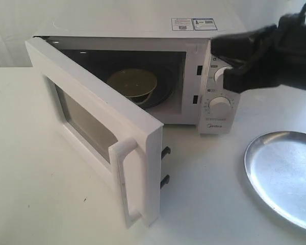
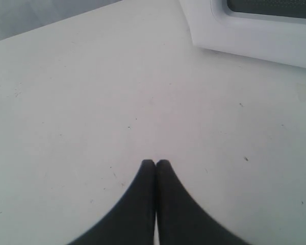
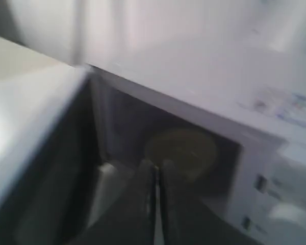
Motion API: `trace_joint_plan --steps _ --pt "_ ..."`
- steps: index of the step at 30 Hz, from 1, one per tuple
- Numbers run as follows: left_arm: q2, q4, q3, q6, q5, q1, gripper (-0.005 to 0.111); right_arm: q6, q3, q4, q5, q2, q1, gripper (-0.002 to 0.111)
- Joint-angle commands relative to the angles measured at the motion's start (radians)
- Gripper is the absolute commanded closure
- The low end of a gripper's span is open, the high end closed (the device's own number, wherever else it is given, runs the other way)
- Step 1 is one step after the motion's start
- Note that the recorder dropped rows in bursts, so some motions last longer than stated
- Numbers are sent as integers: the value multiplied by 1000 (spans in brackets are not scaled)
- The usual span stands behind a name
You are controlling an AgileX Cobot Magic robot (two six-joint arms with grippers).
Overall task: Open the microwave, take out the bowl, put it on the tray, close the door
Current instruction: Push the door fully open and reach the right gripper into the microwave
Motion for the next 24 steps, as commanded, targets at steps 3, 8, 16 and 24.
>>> trace_joint_plan --steps 3,8,16,24 --pt "-3 -5 2 -5 -1 -4 107 27 56 -20 -167 232 16 108" --pt "-3 -5 2 -5 -1 -4 107 -13 40 56 -414 421 109 108" --pt "-3 -5 2 -5 -1 -4 107 -180 -46 30 -435 491 242 108" --pt "-3 -5 2 -5 -1 -4 107 -647 -94 295 -307 515 261 108"
